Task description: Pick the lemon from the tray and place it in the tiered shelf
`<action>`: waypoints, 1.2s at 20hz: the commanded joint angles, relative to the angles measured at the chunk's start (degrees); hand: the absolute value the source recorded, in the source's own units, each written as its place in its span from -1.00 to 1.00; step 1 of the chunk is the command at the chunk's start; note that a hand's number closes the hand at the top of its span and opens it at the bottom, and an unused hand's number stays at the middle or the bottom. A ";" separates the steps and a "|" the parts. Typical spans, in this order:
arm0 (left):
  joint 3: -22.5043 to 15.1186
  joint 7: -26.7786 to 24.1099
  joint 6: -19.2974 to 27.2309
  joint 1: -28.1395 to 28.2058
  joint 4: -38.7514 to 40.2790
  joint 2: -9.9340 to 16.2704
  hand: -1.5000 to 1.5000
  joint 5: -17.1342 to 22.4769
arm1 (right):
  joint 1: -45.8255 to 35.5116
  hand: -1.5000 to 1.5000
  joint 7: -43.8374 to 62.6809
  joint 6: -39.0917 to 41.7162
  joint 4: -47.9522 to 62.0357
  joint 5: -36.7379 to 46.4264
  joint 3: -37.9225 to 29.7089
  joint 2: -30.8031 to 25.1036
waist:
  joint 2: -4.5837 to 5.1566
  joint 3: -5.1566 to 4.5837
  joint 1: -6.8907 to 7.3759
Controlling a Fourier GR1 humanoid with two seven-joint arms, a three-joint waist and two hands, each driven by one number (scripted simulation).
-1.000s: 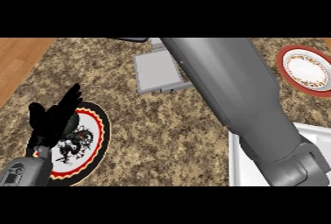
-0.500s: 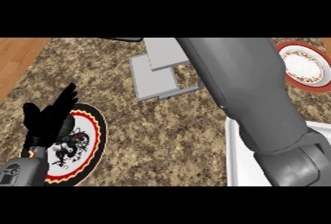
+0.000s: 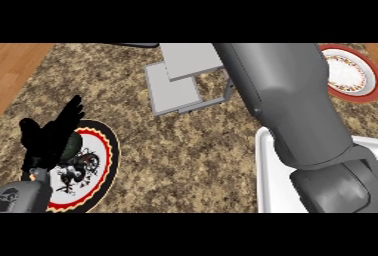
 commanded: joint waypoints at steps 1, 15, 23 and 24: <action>-0.49 -0.77 0.49 0.89 -1.01 -0.67 0.00 -0.49 | 1.04 1.00 13.63 -3.59 2.25 0.71 -2.87 0.59 | 0.03 0.09 -0.20; 1.27 -1.02 -0.54 2.83 -0.81 0.96 0.00 0.26 | 3.06 -1.00 13.62 -9.98 2.30 5.93 -7.72 0.58 | -0.33 0.17 -0.81; 0.30 -1.29 0.19 1.72 -0.04 -0.97 0.00 -0.13 | 2.55 -1.00 13.62 -18.56 -3.31 4.35 -9.40 0.58 | -0.39 0.19 -0.55; 0.03 -1.00 0.16 1.67 0.28 -0.92 0.00 -0.43 | 3.10 -1.00 13.61 -19.80 -3.92 3.33 -9.69 0.58 | -0.37 0.22 -0.55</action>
